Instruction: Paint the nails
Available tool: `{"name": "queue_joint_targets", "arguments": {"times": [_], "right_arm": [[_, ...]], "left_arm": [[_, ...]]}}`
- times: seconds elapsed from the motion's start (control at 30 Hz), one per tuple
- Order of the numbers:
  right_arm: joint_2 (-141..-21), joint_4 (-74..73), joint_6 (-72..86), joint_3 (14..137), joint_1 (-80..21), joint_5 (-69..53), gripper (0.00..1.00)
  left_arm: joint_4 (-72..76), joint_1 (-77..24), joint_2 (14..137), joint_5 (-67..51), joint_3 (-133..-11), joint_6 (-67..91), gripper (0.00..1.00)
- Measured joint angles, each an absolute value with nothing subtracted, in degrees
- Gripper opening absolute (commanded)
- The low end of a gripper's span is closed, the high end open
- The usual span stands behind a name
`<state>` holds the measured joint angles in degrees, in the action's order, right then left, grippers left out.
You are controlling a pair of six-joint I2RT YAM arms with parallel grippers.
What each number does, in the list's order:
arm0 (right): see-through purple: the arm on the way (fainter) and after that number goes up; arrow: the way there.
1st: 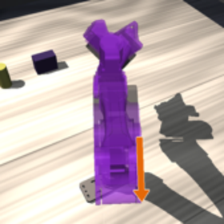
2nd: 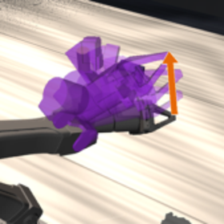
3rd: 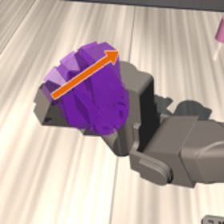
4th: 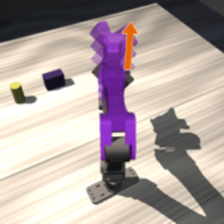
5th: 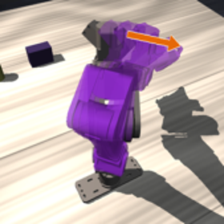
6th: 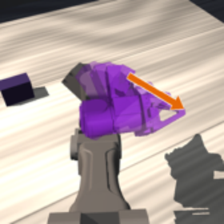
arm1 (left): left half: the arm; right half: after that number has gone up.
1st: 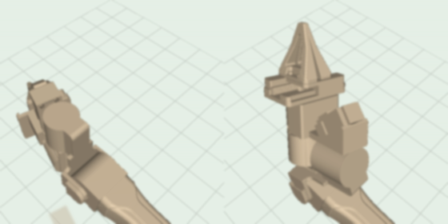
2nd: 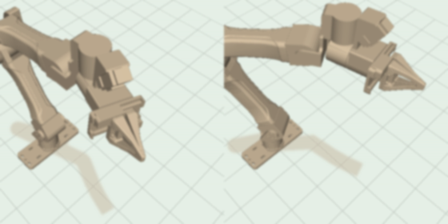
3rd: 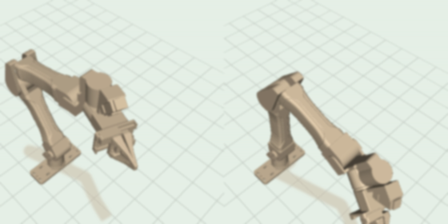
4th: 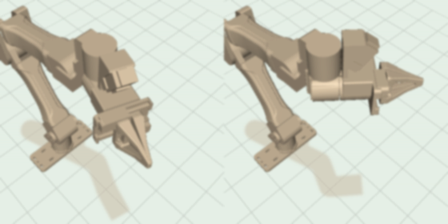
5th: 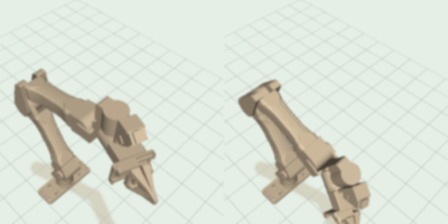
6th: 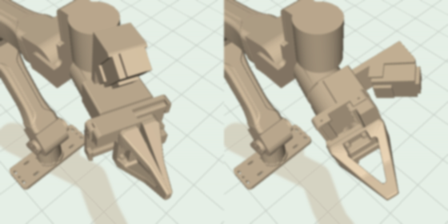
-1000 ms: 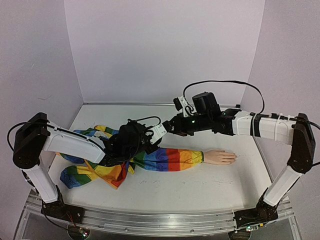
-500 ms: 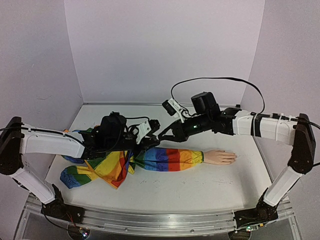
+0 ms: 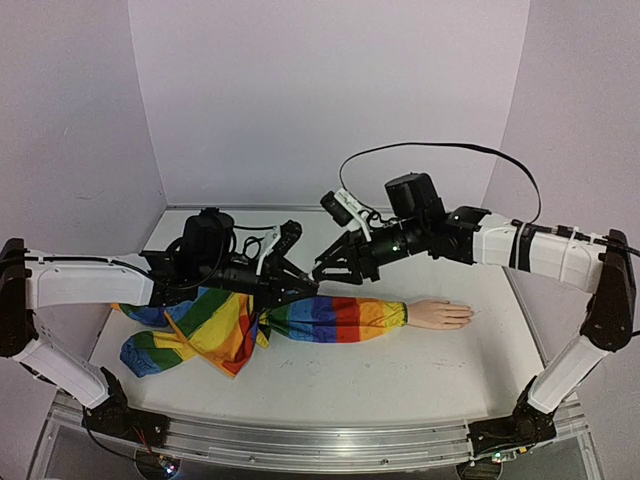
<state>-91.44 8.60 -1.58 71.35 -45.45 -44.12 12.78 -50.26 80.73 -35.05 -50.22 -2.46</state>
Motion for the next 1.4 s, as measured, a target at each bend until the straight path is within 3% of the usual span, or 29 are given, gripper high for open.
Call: {"name": "queue_joint_targets", "arguments": {"times": [0.07,0.2,0.37,0.63,0.87,1.0,1.17,1.4], "right_arm": [[-91.1,9.1,1.5,72.2,-45.3,-38.6,0.68],[-90.5,10.7,9.5,72.4,-44.8,-31.2,0.71],[-90.4,15.4,22.8,71.5,-44.7,-24.7,0.7],[-93.4,18.4,36.6,75.0,-49.2,-14.0,0.63],[-98.5,18.9,41.4,80.1,-52.9,-6.0,0.4],[-100.1,18.9,42.2,81.4,-53.5,-3.5,0.31],[-101.6,18.9,42.3,83.6,-54.1,-2.0,0.26],[-103.5,19.0,41.7,85.1,-54.3,-1.4,0.08]], "left_arm": [[13.2,-51.0,79.9,-30.2,-50.2,-3.0,0.0],[14.2,-52.9,78.4,-15.1,-50.1,-5.2,0.0],[14.6,-54.3,78.3,-0.2,-50.1,-7.7,0.0],[14.8,-55.7,79.1,12.7,-50.3,-7.9,0.0],[15.0,-56.4,80.9,18.2,-51.0,-5.8,0.0],[15.1,-56.5,81.1,19.6,-51.8,-4.9,0.0],[15.0,-56.6,81.3,20.0,-52.1,-4.2,0.0],[14.8,-56.6,81.4,20.2,-52.1,-4.0,0.0]]}}
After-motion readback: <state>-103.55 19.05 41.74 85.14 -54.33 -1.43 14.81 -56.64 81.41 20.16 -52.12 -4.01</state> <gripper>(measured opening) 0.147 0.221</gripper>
